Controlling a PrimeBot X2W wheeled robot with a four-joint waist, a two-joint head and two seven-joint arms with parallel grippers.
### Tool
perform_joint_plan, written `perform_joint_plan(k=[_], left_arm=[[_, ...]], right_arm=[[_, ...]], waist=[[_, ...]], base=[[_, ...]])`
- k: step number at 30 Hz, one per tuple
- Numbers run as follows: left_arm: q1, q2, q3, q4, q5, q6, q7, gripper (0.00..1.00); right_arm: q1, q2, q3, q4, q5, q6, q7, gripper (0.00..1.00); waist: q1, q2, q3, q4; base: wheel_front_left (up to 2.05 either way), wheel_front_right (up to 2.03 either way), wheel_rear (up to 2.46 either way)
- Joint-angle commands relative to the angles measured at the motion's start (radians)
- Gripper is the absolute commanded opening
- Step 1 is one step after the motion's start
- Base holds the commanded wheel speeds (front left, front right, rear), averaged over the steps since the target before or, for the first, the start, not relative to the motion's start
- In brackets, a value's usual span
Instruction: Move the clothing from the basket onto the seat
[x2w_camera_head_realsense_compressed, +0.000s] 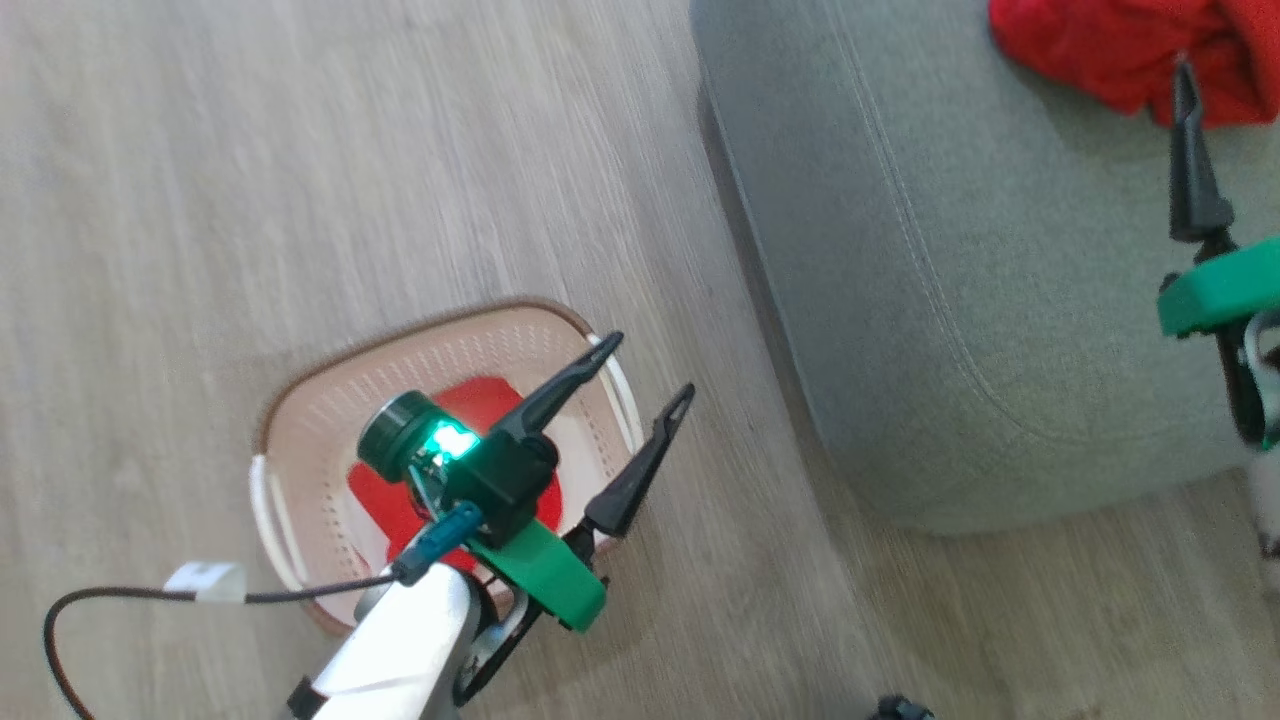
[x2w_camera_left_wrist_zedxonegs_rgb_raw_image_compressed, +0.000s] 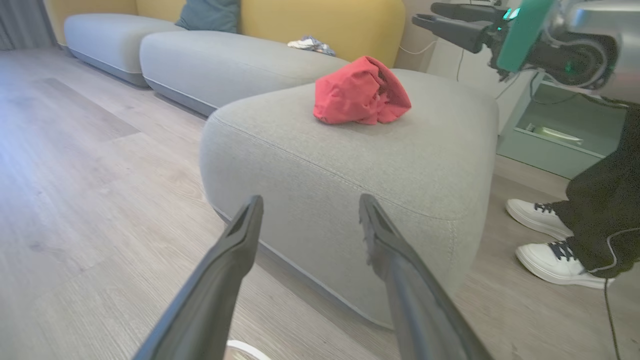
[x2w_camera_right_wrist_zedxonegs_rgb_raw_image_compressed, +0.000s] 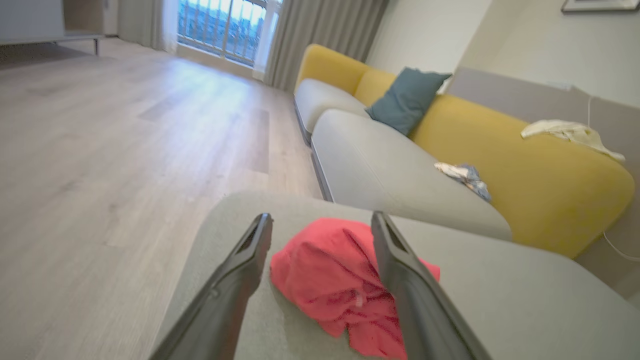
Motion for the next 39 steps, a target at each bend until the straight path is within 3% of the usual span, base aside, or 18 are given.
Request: perform_joint_plan(k=[1, 7, 14, 23, 33, 39], left_arm=[[0.002, -0.015, 0.051, -0.028, -0.004, -0.001, -0.005, 1.0], [0.026, -0.042, 0.1, -0.024, 0.005, -0.001, -0.005, 1.0], [0.064, -0.064, 0.2, -0.021, 0.022, 0.009, -0.005, 1.0], [0.109, -0.081, 0.363, -0.03, -0.015, 0.099, -0.005, 1.0], [0.16, -0.081, 0.422, -0.006, -0.026, 0.175, -0.005, 1.0], [0.195, -0.081, 0.416, 0.01, -0.031, 0.183, -0.005, 1.0]], right_arm=[[0.039, -0.035, 0.026, -0.086, 0.019, 0.0, -0.005, 1.0], [0.16, -0.012, 0.036, -0.316, 0.09, 0.0, -0.005, 1.0], [0.257, 0.04, 0.043, -0.435, 0.117, 0.0, -0.005, 1.0], [0.366, 0.149, 0.046, -0.472, 0.08, 0.0, -0.005, 1.0], [0.474, 0.21, 0.062, -0.415, 0.04, 0.0, -0.005, 1.0], [0.539, 0.248, 0.019, -0.388, 0.025, 0.0, -0.005, 1.0]], waist=[[0.0002, -0.0001, -0.065, 0.046], [0.0002, -0.0001, -0.131, 0.121], [0.0002, -0.0001, -0.187, 0.193], [0.0002, -0.0001, -0.243, 0.289], [0.0002, -0.0001, -0.287, 0.356], [0.0002, -0.0001, -0.303, 0.377]], base=[[0.0, 0.0, 0.0], [0.0, 0.0, 0.0], [0.0, 0.0, 0.0], [0.0, 0.0, 0.0], [0.0, 0.0, 0.0], [0.0, 0.0, 0.0]])
